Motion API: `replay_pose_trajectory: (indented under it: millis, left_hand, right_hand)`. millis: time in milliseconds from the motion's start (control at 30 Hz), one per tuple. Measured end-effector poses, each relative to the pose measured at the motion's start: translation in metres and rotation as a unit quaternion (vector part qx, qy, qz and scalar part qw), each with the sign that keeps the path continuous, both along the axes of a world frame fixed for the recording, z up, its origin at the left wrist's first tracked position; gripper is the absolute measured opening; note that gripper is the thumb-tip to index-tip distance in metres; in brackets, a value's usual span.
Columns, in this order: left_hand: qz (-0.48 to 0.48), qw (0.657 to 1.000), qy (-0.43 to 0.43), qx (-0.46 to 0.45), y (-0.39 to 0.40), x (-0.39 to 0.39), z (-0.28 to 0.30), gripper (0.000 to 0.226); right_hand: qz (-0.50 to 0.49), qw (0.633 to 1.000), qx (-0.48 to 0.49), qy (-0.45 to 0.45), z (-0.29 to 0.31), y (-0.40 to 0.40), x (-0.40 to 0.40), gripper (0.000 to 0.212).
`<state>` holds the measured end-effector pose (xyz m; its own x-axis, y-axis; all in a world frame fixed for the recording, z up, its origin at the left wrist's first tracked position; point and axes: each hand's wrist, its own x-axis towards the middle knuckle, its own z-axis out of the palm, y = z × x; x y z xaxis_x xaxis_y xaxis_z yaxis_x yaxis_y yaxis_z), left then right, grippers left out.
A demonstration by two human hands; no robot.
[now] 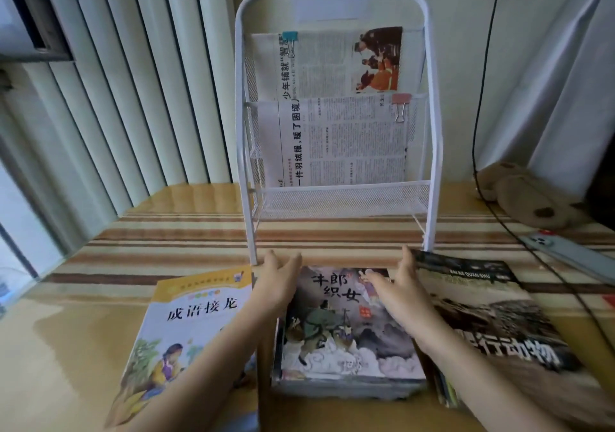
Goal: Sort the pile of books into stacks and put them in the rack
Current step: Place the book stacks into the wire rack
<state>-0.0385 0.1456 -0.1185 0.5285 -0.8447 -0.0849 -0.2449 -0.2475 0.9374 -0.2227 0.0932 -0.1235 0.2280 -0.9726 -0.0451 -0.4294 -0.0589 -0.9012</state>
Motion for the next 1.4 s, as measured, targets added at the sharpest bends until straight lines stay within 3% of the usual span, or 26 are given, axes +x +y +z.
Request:
replay_pose_trajectory:
  millis: [100, 200, 233, 300, 500, 667, 800, 1000, 1067, 1167, 1267, 1400]
  left_hand:
    - [-0.011, 0.998, 0.039, 0.056, 0.019, -0.013, -0.001, 0.025]
    - [-0.015, 0.997, 0.064, 0.051, 0.031, -0.017, -0.009, 0.017]
    - [-0.012, 0.997, 0.057, 0.054, 0.033, -0.017, -0.011, 0.018]
    - [-0.006, 0.998, 0.041, 0.050, 0.036, -0.016, -0.013, 0.026]
    - [0.029, 0.998, 0.029, -0.054, 0.046, -0.025, -0.005, 0.020]
    - [0.029, 0.980, 0.083, -0.178, 0.050, -0.034, 0.006, 0.033]
    - [-0.001, 0.966, 0.116, -0.230, 0.048, -0.032, 0.014, 0.051]
    - [-0.076, 0.955, 0.065, -0.277, 0.039, -0.019, 0.036, 0.085]
    - [-0.100, 0.964, 0.028, -0.245, 0.042, -0.014, 0.032, 0.077]
    - [-0.103, 0.972, 0.035, -0.207, 0.051, -0.012, 0.021, 0.072]
    - [-0.074, 0.975, 0.042, -0.205, 0.050, -0.019, 0.014, 0.078]
    - [-0.014, 0.967, 0.026, -0.251, 0.041, -0.030, 0.019, 0.068]
  right_hand:
    - [-0.008, 0.997, 0.072, 0.004, -0.008, 0.016, -0.010, 0.081]
    - [0.017, 0.995, 0.101, -0.011, -0.010, 0.031, -0.015, 0.037]
    - [0.019, 0.995, 0.093, -0.024, -0.009, 0.035, -0.015, 0.032]
    - [0.009, 0.996, 0.069, -0.048, -0.009, 0.038, -0.016, 0.036]
    - [-0.022, 0.994, 0.011, -0.108, -0.011, 0.039, -0.012, 0.034]
    - [-0.039, 0.982, -0.047, -0.178, -0.010, 0.031, -0.015, 0.046]
    - [-0.040, 0.967, -0.090, -0.234, -0.004, 0.026, -0.015, 0.051]
    - [0.010, 0.934, -0.150, -0.325, 0.015, 0.016, -0.010, 0.077]
    - [0.031, 0.936, -0.153, -0.316, 0.016, 0.018, -0.011, 0.081]
    - [0.082, 0.951, -0.120, -0.274, 0.012, 0.019, -0.010, 0.060]
    - [0.070, 0.954, -0.108, -0.270, 0.005, 0.017, -0.008, 0.044]
    - [0.073, 0.958, -0.140, -0.241, 0.005, 0.012, -0.004, 0.063]
